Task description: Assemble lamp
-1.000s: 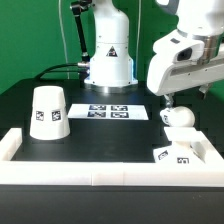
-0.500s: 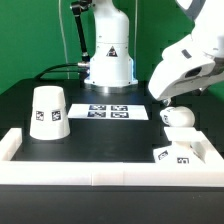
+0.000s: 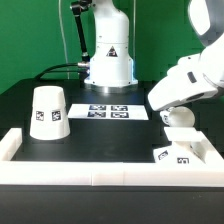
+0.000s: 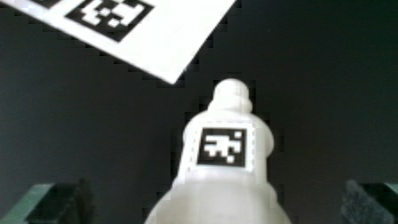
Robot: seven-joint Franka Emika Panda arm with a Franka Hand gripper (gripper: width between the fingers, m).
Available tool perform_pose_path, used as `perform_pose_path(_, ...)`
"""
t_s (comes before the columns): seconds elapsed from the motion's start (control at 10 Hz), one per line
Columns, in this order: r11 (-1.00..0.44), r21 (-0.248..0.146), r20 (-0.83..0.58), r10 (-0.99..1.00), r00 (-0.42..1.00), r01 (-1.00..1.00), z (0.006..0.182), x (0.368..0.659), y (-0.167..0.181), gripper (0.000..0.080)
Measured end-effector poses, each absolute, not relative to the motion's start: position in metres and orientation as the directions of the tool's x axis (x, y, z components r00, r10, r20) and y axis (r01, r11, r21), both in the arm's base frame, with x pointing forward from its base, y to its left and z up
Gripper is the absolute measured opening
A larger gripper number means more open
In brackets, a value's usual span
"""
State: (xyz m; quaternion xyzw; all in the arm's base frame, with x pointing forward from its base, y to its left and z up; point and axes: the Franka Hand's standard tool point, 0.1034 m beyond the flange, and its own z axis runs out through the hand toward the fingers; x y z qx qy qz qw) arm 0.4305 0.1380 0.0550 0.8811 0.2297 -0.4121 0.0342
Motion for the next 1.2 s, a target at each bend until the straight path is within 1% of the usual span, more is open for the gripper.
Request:
perform_pose_path(0.2,-0.893,-0.129,-0.742,0.376,0.555,0.432,0.054,0.430,0.138,0.0699)
perform_pose_path(0.4,-0.892,-0.123,-0.727,0.379,0.572,0.435,0.043,0.432,0.137,0.0699)
perform_pose_path(0.8,-0.892,-0.115,-0.710,0.381,0.592,0.436,0.027,0.430,0.142,0.0699)
perform_pose_path(1.2,-0.890,-0.117,-0.697,0.390,0.602,0.440,0.011,0.425,0.144,0.0699)
